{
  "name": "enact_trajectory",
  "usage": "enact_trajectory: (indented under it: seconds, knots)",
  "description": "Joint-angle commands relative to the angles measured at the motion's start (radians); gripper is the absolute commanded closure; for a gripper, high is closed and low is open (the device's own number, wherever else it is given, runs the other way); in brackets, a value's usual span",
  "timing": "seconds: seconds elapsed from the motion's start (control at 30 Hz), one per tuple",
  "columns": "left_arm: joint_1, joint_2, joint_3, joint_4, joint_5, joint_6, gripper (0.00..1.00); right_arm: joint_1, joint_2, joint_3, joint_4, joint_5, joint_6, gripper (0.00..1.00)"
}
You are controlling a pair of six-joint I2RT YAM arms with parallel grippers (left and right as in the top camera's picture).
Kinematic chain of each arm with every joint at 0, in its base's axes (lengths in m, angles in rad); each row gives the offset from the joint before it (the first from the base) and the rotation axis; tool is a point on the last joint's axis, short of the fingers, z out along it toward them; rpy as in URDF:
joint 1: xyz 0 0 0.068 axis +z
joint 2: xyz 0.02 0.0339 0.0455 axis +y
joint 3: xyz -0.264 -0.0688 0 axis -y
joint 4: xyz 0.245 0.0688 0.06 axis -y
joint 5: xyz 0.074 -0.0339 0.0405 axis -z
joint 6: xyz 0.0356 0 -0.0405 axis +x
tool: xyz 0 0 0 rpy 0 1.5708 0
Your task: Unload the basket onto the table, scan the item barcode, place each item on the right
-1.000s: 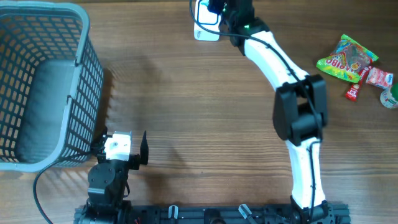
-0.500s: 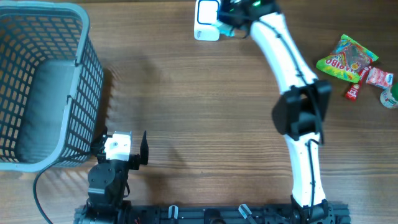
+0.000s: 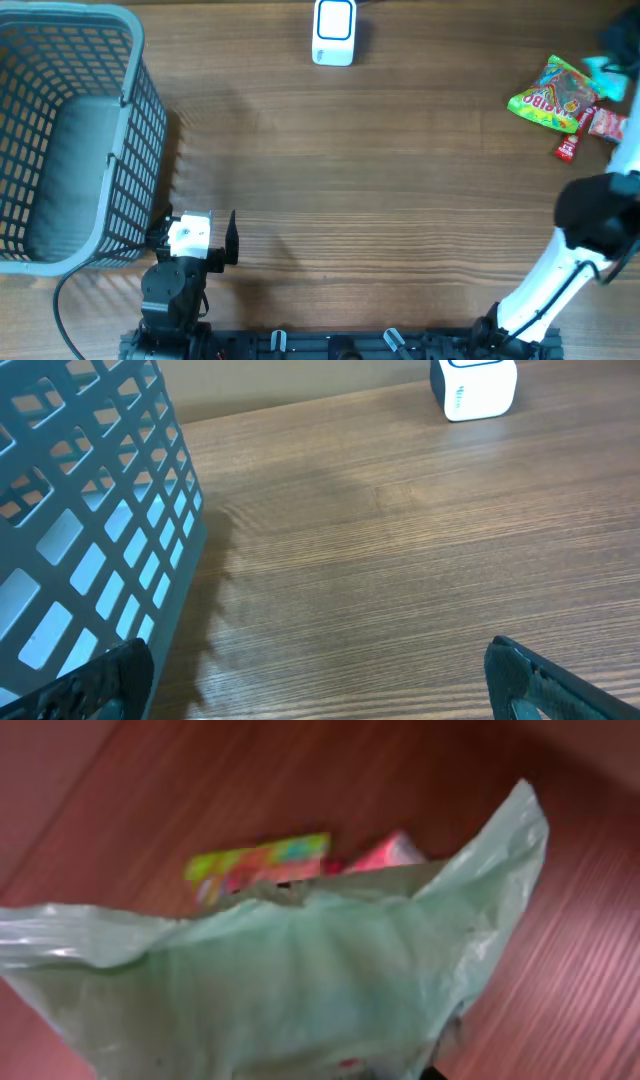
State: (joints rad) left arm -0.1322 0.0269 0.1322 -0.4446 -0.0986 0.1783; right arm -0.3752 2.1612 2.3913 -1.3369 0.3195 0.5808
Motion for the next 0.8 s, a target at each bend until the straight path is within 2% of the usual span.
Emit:
enact_trajectory:
  seconds: [0.0, 0.17, 0.27, 0.43, 0.5, 0.77]
  knots:
    - [-0.007, -0.005, -0.003, 0.003, 0.013, -0.009, 0.0, -0.111, 0.023, -0.1, 0.075, 0.052, 0.006, 0.96]
    - [-0.007, -0.005, -0.003, 0.003, 0.012, -0.009, 0.0, -0.252, 0.028, -0.224, 0.221, 0.077, 0.047, 0.96]
    - [-0.007, -0.005, -0.003, 0.003, 0.013, -0.009, 0.0, -0.316, 0.03, -0.294, 0.245, 0.078, 0.053, 0.96]
    - [-0.007, -0.005, -0.003, 0.003, 0.012, -0.01, 0.0, -0.399, 0.03, -0.306, 0.035, 0.044, 0.273, 0.96]
    - [-0.007, -0.005, -0.003, 0.003, 0.013, -0.01, 0.0, -0.402, 0.03, -0.338, 0.034, 0.039, 0.285, 0.96]
    - [-0.007, -0.005, -0.003, 0.003, 0.013, -0.009, 0.0, -0.401, 0.031, -0.778, 0.41, -0.057, 0.281, 0.96]
